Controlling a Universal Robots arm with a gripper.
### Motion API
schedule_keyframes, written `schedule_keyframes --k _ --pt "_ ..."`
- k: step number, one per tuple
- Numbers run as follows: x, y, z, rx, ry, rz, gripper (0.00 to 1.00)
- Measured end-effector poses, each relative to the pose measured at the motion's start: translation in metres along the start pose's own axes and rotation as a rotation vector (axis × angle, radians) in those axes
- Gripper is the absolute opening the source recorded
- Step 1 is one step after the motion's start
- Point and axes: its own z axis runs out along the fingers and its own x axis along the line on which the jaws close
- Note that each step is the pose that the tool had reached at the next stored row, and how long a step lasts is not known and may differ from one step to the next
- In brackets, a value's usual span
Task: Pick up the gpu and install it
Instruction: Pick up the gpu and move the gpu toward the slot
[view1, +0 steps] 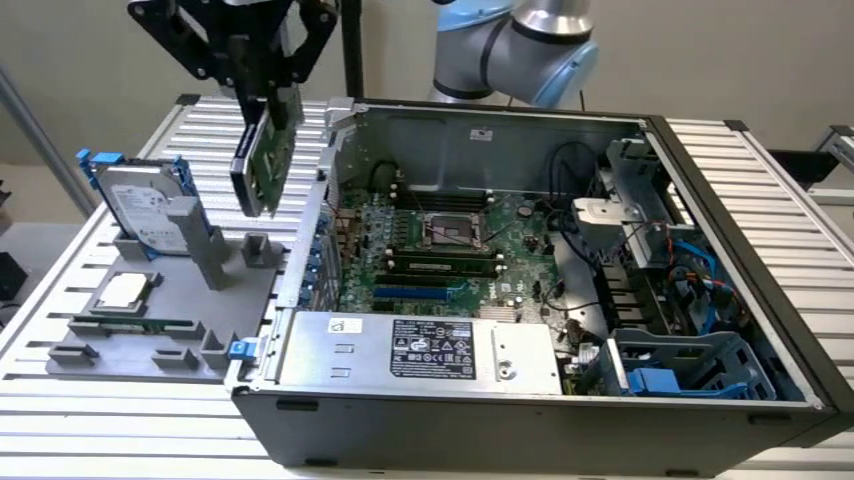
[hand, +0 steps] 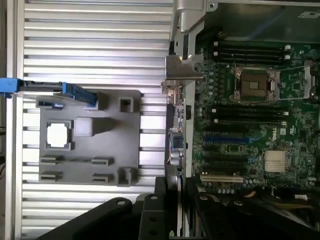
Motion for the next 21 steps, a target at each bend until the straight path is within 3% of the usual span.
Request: schedule_keyframes --k 10,21 --pt "-0.045 -0.0005 0.0010 0.0002 0.0006 0.000 0.00" --pt "-0.095 -0.0017 0.0199 0.0037 0.0006 0.000 0.00"
